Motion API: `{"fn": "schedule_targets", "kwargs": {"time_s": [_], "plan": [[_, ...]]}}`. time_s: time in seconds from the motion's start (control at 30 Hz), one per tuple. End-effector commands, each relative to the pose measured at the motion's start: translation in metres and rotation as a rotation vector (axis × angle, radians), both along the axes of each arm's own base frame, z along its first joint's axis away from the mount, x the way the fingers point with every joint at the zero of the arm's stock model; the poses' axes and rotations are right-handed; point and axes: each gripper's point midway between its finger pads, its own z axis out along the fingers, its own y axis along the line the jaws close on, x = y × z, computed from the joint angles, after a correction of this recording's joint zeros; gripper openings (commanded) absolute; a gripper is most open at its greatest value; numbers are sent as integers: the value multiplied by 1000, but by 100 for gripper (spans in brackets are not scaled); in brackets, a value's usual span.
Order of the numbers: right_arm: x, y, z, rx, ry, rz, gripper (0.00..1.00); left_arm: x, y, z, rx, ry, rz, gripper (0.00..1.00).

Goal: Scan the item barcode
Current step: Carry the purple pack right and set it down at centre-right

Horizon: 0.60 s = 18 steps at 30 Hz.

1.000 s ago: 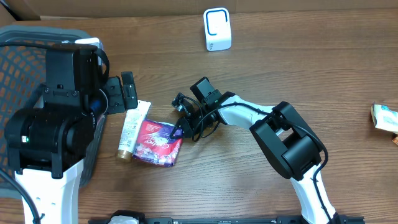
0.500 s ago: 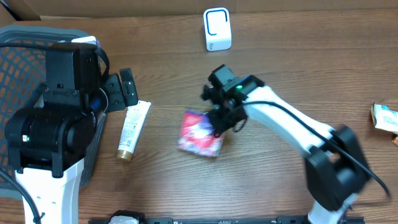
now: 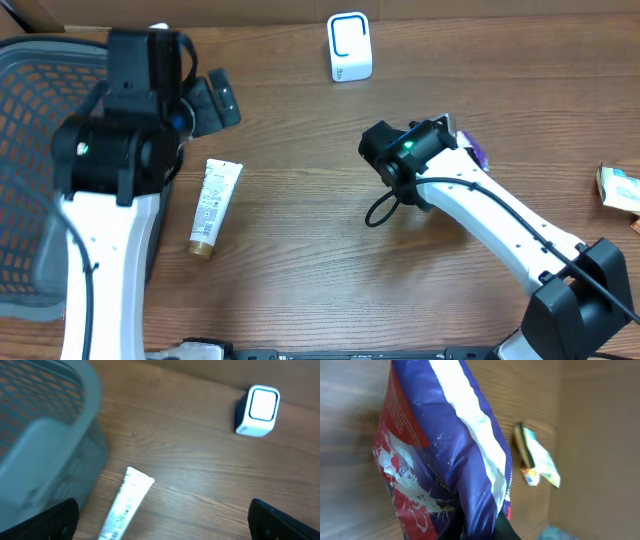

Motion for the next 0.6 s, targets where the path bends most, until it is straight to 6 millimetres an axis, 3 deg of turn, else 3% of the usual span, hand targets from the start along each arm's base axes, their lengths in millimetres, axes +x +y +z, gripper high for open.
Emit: {"fn": "schedule_targets", "kwargs": {"time_s": [0.0, 0.2, 0.33, 0.47, 0.5, 0.53, 0.57], "plan": [[11, -5, 3, -75, -151, -44, 4, 14, -19, -23, -78, 68, -45, 100], [10, 9, -42, -181, -12, 27, 4, 36, -36, -49, -135, 128, -92, 100], [3, 39, -70, -310, 81, 167, 4, 38, -44, -56, -169, 150, -118, 100], [-20, 78, -94, -379, 163, 317, 4, 37, -44, -56, -168, 151, -119, 100], [-29, 90, -100, -379, 179, 352, 10, 37, -44, -56, -165, 152, -121, 100], [-38, 98, -104, -373, 191, 376, 30, 37, -43, -56, -160, 154, -119, 100], [-49, 108, -108, -360, 206, 403, 59, 36, -42, -57, -155, 156, -121, 100]]}}
